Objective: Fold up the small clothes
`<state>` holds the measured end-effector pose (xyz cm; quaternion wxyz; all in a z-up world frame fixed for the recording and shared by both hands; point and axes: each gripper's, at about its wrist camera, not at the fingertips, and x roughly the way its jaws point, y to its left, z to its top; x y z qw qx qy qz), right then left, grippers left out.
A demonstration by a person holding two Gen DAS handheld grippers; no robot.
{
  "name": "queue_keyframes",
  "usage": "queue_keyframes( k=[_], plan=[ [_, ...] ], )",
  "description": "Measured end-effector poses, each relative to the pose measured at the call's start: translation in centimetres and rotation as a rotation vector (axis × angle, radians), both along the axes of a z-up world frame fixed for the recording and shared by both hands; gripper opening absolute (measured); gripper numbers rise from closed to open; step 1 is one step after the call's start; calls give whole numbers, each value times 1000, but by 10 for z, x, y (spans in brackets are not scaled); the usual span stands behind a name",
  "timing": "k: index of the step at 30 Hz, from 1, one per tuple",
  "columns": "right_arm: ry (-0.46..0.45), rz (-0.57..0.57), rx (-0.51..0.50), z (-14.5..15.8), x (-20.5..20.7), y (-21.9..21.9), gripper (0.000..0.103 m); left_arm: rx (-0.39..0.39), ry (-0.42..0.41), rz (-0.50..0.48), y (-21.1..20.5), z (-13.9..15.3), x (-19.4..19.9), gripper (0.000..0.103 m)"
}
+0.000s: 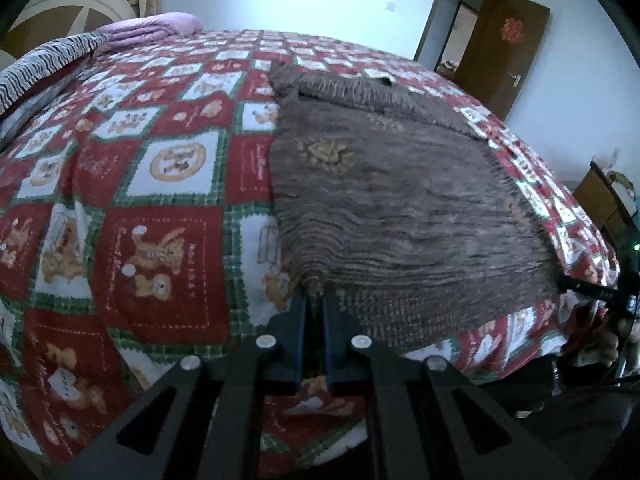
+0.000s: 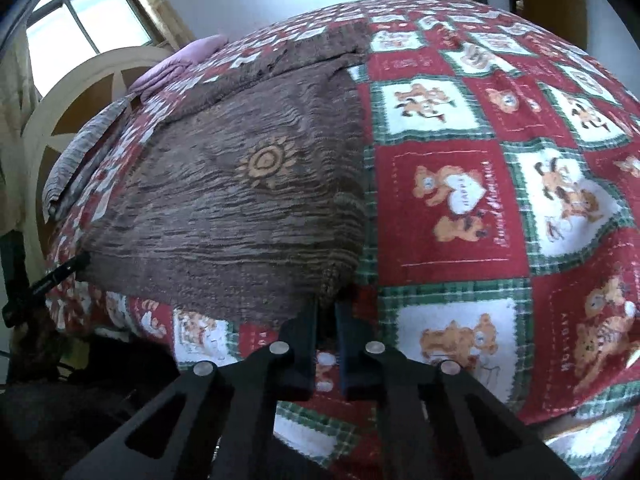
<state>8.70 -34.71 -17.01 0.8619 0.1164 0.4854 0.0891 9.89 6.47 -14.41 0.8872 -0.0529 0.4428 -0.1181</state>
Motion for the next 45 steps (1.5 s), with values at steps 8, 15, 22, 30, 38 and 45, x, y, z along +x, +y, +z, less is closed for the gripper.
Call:
queue_keyframes(
  k=[8, 15, 22, 30, 38, 45],
  plan=[
    [-40, -40, 11, 5, 1, -7, 63, 59, 4, 4, -8, -16, 2, 12],
    [-20, -25, -44, -6, 6, 1, 43, 66, -5, 19, -9, -19, 2, 35],
    [-13, 53, -6, -1, 1, 8, 5, 36, 4, -52, -6, -8, -1, 7],
    [-112, 86, 138, 49, -34, -20, 4, -69, -99, -86, 5, 35, -17, 7],
    [-163, 57, 219, 71, -8, -21, 4, -120, -76, -25, 22, 39, 14, 6],
    [-265, 10, 194, 117, 33, -26, 4, -127, -169, 8, 23, 74, 60, 7]
  ],
)
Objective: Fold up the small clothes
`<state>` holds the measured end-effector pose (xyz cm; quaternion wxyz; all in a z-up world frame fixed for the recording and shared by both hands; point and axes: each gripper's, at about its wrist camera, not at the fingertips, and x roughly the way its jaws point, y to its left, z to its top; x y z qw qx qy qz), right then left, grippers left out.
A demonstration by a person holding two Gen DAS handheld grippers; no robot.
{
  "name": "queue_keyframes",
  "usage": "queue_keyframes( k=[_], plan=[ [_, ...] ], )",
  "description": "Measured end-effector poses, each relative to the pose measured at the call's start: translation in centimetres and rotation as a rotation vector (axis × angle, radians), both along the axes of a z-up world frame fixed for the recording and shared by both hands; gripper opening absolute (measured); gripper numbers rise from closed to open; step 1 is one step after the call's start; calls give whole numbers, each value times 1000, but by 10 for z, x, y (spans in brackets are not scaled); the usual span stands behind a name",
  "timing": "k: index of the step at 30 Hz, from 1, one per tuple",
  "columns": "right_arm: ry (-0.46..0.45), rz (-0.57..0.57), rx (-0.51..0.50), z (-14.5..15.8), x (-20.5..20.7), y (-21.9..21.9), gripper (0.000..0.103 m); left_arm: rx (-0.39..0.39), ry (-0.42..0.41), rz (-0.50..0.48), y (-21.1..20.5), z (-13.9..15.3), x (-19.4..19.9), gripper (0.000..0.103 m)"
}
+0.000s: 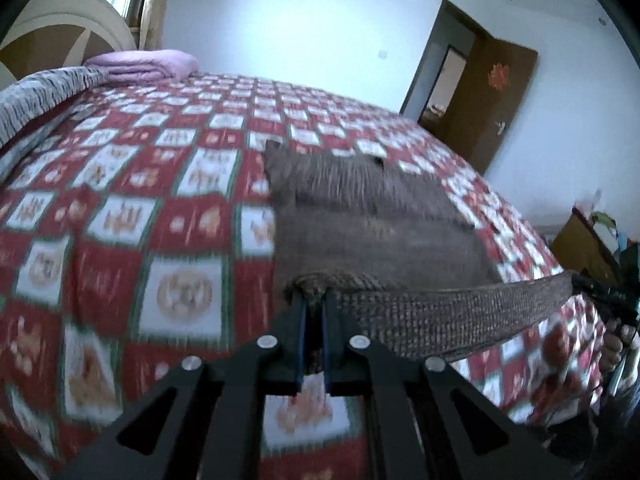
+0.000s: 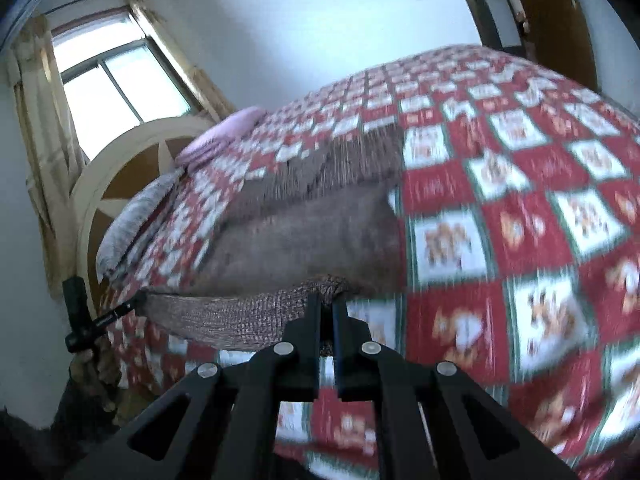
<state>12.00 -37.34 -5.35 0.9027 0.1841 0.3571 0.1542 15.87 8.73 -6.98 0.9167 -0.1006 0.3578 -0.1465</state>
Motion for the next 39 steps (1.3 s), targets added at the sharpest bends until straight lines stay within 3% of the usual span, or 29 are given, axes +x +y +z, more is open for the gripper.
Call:
queue_keyframes(
  k=[14, 20, 24, 28, 33, 34, 35, 36, 38, 39],
  plan=[
    [-83, -56, -21, 49, 111, -12, 4, 48, -79, 35, -26, 51, 120, 7],
    [-66, -68, -47, 54, 172, -12, 4, 134, -107, 47, -43, 55, 172, 7],
    [-33, -85, -66, 42, 220, -11, 4, 180, -77, 55, -50, 43, 212, 7],
    [20, -101, -81, 18, 264, -10, 4, 236, -17, 63, -58, 11, 251, 7],
    [116, -109, -122, -39, 324, -9, 5, 380, 82, 105, -70, -44, 281, 14],
    [131, -115, -171, -48, 331, -5, 7, 403, 99, 132, -69, -52, 279, 14],
    [139, -130, -231, -54, 333, -1, 21, 399, 104, 136, -67, -54, 276, 15],
    [136, -141, -306, -58, 331, 6, 52, 392, 96, 137, -64, -53, 267, 22],
    [119, -102, -352, -59, 321, 16, 73, 420, 43, 145, -60, -47, 246, 42],
    [109, -66, -387, -58, 313, 26, 73, 442, 16, 146, -61, -44, 239, 63]
  ],
)
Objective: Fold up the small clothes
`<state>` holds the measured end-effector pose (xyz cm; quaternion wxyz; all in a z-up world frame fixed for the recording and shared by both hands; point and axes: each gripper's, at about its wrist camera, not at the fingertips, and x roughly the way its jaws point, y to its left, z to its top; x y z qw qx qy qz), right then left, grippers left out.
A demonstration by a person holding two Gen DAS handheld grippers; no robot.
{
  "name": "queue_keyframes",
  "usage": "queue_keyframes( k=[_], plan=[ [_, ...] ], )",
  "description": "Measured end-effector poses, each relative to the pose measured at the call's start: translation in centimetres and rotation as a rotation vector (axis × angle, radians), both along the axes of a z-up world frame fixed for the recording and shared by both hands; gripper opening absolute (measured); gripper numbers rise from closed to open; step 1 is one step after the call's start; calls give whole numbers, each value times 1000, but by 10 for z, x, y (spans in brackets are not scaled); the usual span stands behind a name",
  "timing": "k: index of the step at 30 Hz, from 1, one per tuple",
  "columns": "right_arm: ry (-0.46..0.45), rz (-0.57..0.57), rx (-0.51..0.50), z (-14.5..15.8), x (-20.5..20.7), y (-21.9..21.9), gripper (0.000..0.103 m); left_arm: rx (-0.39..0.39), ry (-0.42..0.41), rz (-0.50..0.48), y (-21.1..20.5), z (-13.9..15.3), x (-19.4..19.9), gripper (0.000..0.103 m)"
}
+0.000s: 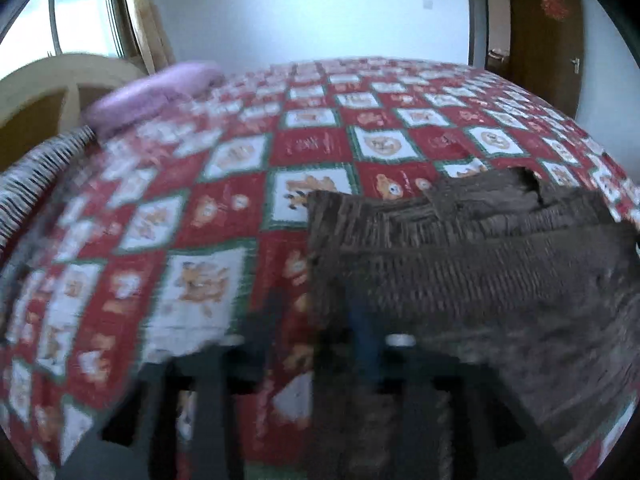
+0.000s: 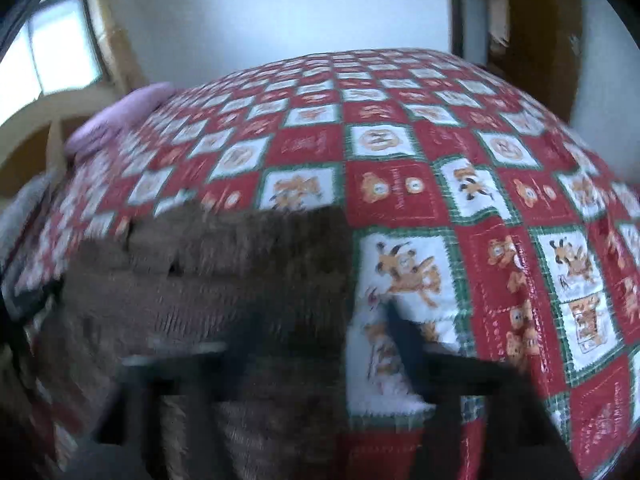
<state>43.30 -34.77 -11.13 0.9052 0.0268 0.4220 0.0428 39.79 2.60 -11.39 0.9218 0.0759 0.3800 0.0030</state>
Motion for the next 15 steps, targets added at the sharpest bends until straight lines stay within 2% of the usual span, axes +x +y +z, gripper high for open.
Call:
queue_keyframes(
  k=[1, 2, 5, 7, 10, 12, 15],
  plan=[
    [2, 41, -46, 0, -7, 11, 73, 28, -26, -15, -2, 2, -8, 80],
    [4, 79, -95, -2, -11, 22, 73, 65, -38, -39, -6, 0, -13, 85],
    [44, 198, -204, -15, -13, 56, 73, 179, 12, -84, -23, -15, -7, 87],
    [55, 238, -274, -25, -4, 75, 73, 271, 8, -63, -31, -21, 7, 88],
    [26, 213, -339, -19, 32, 85, 73, 323, -10, 27, -31, -13, 41, 88],
    [-39, 111, -395, -3, 68, 80, 73, 306, -18, 119, -18, -3, 67, 88],
    [-107, 3, -321, 22, 88, 63, 73, 263, -5, 202, 5, 3, 82, 87]
  ],
)
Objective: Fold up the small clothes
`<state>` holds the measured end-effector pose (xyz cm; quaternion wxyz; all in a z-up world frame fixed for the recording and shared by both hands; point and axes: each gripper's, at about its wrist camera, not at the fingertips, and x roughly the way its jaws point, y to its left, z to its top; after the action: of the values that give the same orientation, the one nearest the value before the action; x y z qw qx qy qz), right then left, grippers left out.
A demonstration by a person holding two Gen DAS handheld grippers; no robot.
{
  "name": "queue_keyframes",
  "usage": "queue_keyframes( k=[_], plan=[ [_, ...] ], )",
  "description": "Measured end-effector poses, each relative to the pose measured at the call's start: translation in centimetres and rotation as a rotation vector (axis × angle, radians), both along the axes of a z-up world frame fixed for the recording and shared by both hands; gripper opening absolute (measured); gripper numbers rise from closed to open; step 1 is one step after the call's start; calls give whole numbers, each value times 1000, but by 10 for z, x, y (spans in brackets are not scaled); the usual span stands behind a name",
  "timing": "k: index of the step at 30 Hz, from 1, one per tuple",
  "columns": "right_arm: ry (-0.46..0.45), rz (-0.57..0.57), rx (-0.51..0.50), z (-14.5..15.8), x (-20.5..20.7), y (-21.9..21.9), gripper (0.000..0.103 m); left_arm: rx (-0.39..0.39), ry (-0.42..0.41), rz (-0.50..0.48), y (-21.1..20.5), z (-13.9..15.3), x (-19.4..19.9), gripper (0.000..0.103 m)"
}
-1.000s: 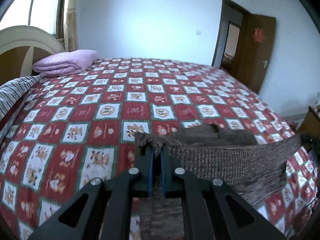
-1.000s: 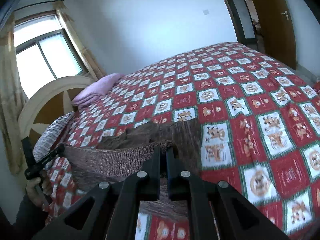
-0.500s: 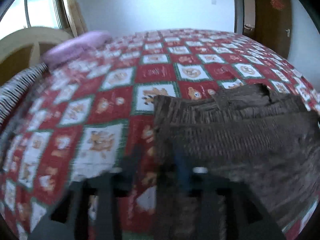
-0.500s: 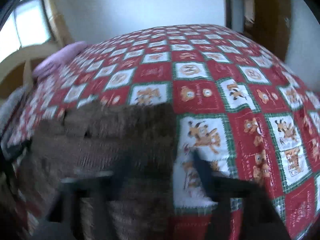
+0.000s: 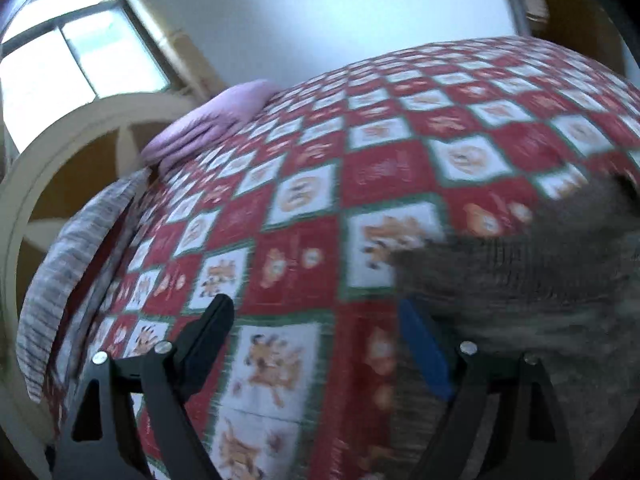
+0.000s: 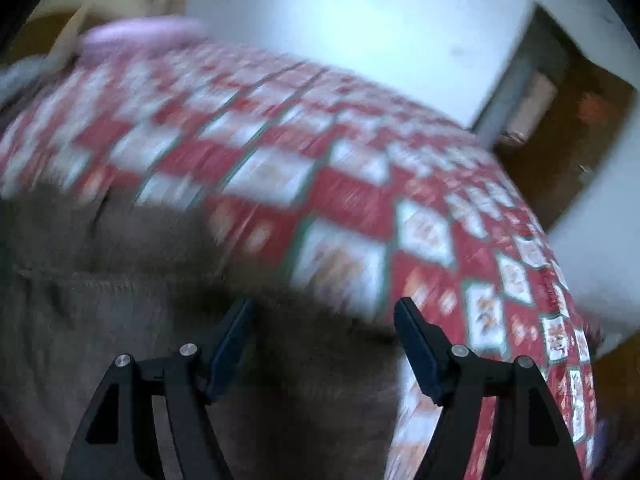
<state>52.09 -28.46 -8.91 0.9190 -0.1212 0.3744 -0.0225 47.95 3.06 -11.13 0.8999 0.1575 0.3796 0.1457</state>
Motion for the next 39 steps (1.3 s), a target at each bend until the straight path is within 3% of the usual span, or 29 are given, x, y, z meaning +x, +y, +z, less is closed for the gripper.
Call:
queue_keyframes(
  k=[2, 4, 6, 11, 15, 23, 27, 29, 34, 37, 39],
  plan=[
    [-6, -6, 70, 7, -5, -11, 73, -32, -10, 16, 13, 1, -5, 91],
    [1, 8, 78, 2, -16, -15, 73, -43, -5, 20, 24, -5, -13, 96],
    [13, 11, 64, -6, -33, -19, 73, -89, 9, 22, 37, -10, -25, 96],
    [44, 28, 192, -18, -97, -39, 73, -191, 9, -22, 50, -17, -78, 96],
    [67, -2, 250, -25, -148, -55, 73, -223, 20, -65, 46, -23, -107, 96],
    [198, 4, 367, -50, -198, -68, 72, -244, 58, -142, 35, -31, -128, 96],
    [196, 41, 431, -55, -196, -68, 22, -260, 69, -111, 38, -35, -125, 102],
    [199, 57, 425, -49, -195, -64, 6, -290, 79, -101, 43, -36, -124, 103],
    [205, 63, 289, -30, -205, -58, 4, -337, 108, -49, 54, -43, -125, 103],
    [290, 55, 266, -50, -201, -62, 4, -327, 117, -51, 52, -44, -124, 103],
    [273, 70, 248, -56, -202, -59, 6, -315, 101, -54, 51, -42, -127, 103]
  ],
)
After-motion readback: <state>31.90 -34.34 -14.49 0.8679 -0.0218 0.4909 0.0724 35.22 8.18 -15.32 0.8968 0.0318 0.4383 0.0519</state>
